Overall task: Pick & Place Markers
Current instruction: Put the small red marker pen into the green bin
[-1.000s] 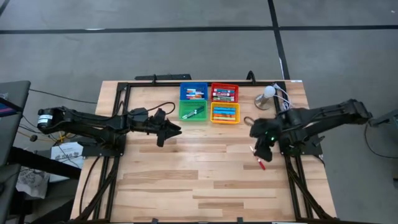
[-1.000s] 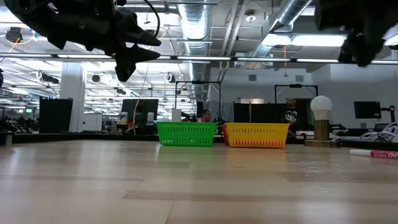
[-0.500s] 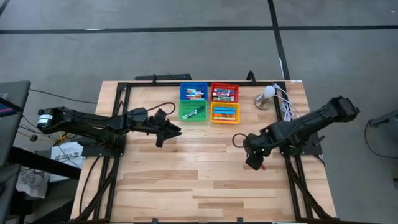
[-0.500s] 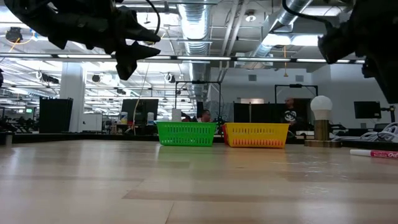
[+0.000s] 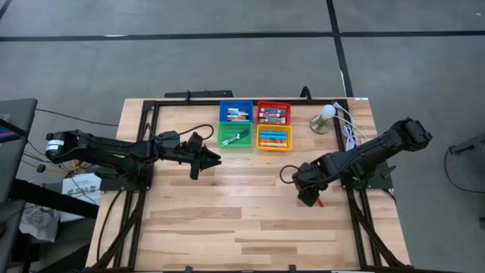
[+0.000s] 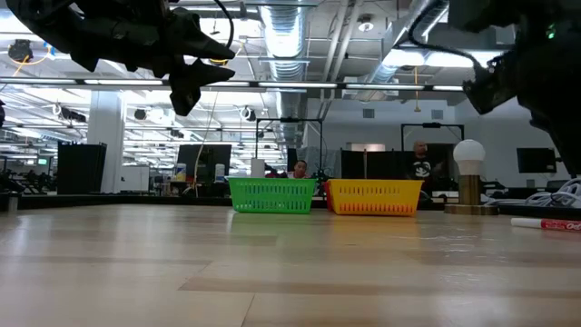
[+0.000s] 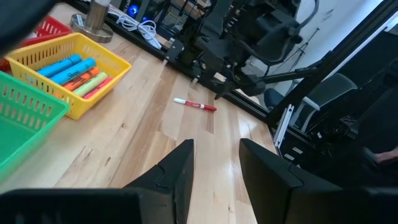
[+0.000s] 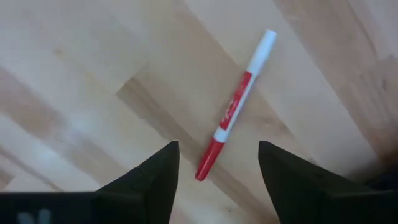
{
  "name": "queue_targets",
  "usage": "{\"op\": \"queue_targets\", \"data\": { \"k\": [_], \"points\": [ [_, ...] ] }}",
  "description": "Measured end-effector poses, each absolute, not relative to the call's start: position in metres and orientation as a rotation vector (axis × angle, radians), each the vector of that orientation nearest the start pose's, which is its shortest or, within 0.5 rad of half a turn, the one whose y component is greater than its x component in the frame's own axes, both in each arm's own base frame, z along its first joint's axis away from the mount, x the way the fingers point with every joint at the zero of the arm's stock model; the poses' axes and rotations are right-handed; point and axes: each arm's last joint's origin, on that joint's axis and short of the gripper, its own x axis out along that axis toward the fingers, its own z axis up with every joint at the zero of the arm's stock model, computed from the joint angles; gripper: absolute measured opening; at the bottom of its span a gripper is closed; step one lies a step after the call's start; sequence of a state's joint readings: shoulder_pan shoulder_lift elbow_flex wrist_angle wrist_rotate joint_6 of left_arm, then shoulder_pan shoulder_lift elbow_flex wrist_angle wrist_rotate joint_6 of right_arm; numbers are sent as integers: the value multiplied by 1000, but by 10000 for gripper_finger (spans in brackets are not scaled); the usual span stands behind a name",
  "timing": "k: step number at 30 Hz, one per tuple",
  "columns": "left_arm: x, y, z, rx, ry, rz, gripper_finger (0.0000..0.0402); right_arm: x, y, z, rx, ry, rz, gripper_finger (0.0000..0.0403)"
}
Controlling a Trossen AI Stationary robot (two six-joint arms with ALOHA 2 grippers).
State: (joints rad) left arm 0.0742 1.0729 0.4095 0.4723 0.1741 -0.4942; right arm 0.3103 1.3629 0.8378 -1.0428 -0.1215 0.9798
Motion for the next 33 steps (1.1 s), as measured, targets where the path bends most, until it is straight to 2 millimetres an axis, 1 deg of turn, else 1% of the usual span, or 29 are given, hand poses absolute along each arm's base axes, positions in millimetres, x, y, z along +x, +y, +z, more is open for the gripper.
{"op": "queue_targets", "data": {
  "k": [4, 7, 12, 17, 22, 26, 30, 33],
  "points": [
    [218, 11, 214, -509, 213, -65, 127, 189, 60, 183, 642, 1599, -513, 214],
    [218, 10, 214, -499, 210, -86, 127, 185, 59, 174, 650, 1609, -520, 214],
    [218, 10, 215, -499, 210, -94, 127, 191, 60, 169, 687, 1540, -481, 214],
    [218, 10, 215, -498, 202, -96, 127, 182, 58, 156, 711, 1569, -556, 214],
    [219, 10, 216, -498, 196, -97, 127, 181, 58, 146, 748, 1530, -543, 214],
    [219, 10, 216, -498, 194, -98, 127, 179, 57, 139, 775, 1516, -564, 214],
    [219, 10, 216, -497, 192, -98, 127, 173, 55, 133, 780, 1529, -594, 201],
    [219, 10, 217, -497, 188, -99, 127, 169, 54, 129, 788, 1533, -616, 181]
  ]
}}
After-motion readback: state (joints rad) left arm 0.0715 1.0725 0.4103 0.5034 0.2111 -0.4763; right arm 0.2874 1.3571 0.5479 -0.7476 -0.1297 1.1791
